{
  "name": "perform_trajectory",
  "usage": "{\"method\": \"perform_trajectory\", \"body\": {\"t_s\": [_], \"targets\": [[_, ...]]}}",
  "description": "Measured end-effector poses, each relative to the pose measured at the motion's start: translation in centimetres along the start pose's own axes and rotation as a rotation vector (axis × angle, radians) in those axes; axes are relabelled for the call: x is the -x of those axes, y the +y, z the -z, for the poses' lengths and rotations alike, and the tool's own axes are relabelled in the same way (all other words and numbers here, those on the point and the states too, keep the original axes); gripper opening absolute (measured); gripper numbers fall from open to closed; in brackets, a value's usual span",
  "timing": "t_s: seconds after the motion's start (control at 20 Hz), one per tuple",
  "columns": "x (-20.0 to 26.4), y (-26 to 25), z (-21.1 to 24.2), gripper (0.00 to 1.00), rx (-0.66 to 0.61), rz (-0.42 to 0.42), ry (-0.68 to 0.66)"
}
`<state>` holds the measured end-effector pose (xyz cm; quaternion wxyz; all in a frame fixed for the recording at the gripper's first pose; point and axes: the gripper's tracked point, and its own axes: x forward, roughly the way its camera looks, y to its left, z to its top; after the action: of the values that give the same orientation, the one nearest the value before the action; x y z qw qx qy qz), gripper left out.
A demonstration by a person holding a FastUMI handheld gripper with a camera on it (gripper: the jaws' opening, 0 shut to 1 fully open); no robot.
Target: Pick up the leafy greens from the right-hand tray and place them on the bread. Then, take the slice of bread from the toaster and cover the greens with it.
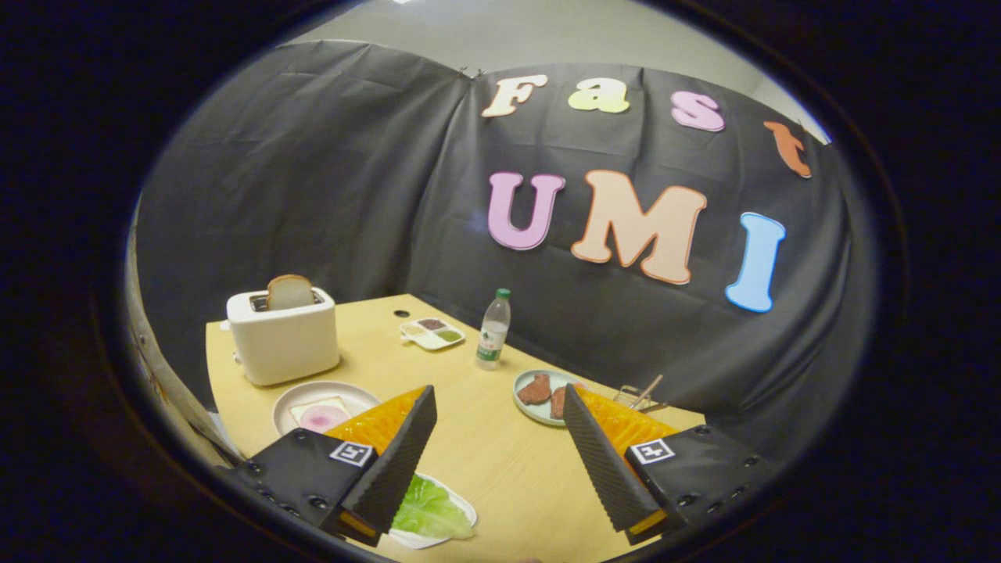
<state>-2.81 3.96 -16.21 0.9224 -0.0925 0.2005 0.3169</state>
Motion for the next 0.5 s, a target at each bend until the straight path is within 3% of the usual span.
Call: {"method": "perform_trajectory", "body": {"t_s": [0.5], "targets": [[-1.6,5.3,9.3,1.00,0.073,-0.242,0.204]]}}
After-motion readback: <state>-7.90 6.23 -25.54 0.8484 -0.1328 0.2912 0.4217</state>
